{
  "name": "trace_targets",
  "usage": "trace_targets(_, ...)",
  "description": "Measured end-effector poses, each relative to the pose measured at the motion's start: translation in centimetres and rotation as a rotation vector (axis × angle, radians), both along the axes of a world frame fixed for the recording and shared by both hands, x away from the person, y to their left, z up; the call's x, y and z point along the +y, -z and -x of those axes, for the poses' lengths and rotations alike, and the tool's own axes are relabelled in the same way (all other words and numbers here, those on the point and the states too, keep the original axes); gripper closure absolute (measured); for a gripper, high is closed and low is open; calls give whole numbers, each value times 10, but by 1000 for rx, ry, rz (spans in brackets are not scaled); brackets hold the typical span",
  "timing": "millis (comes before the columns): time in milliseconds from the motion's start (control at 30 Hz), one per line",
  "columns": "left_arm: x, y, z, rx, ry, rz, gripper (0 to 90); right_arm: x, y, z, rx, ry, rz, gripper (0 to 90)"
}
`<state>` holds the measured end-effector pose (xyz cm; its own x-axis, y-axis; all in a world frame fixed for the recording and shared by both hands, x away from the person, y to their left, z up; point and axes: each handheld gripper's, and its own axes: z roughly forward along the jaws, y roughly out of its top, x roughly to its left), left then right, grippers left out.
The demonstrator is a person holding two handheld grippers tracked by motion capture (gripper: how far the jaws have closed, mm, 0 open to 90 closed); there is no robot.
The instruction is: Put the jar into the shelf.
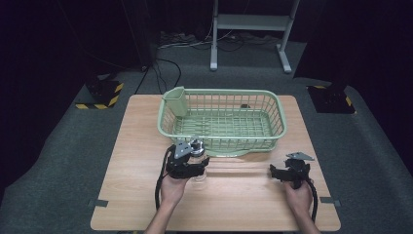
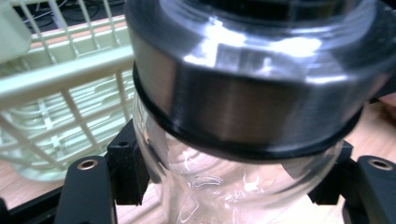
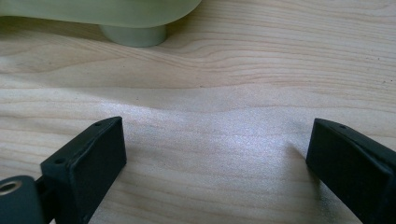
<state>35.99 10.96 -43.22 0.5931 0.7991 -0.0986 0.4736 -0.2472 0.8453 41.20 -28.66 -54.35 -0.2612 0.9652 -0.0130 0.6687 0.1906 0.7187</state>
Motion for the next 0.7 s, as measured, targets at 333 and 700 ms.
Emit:
trace_targets(333,-7,-32,-1,6,74,12,313,0,0,0,0,0,0,45)
trace_targets(700,-12,-72,-8,-2,128,44,314,0,0,0,-1,0,0,45)
